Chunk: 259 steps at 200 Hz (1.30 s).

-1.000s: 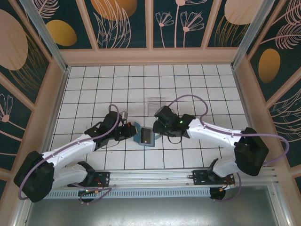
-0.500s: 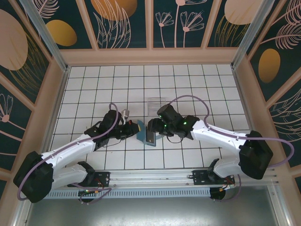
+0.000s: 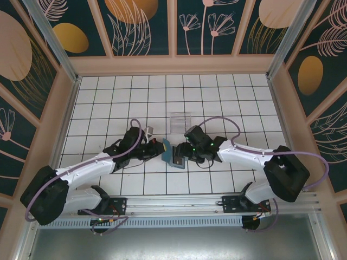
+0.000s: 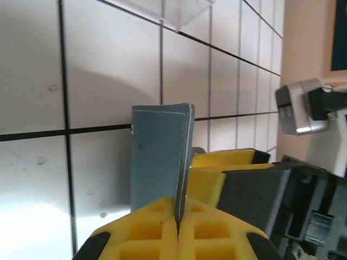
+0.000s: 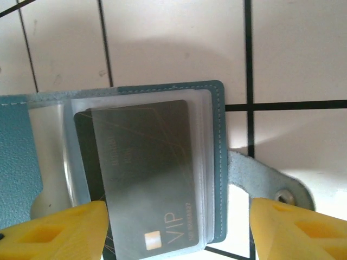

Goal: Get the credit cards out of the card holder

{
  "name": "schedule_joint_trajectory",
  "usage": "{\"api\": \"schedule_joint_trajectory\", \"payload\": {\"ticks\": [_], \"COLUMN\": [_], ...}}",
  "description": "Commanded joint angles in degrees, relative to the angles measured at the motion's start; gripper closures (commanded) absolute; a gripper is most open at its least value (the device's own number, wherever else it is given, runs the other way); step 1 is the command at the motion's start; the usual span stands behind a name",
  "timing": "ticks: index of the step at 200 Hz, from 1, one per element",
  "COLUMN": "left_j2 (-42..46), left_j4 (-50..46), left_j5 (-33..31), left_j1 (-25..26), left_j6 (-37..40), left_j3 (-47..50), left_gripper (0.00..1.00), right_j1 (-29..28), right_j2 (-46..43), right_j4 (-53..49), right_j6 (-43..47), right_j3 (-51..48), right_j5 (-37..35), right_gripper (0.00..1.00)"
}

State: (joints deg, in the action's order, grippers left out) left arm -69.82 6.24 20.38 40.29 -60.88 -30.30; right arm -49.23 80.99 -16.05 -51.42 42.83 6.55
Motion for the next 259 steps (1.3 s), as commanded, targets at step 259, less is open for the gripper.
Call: {"api": "schedule_joint_trajectory", "payload": {"ticks": [259], "left_j2": [-16.0], "left_j4": [-29.8], "left_j5": [-24.1], "left_j1": [1.0], "left_j6": [23.1], "left_j3": [-11.4], "left_gripper": [0.6], "right_j1": [1.5], "right_j2": [6.4], "right_j4": [-2.6], "right_j6": [2.3], "right_j3": [2.5], "right_j5": [-2.5], "right_gripper": [0.38]}}
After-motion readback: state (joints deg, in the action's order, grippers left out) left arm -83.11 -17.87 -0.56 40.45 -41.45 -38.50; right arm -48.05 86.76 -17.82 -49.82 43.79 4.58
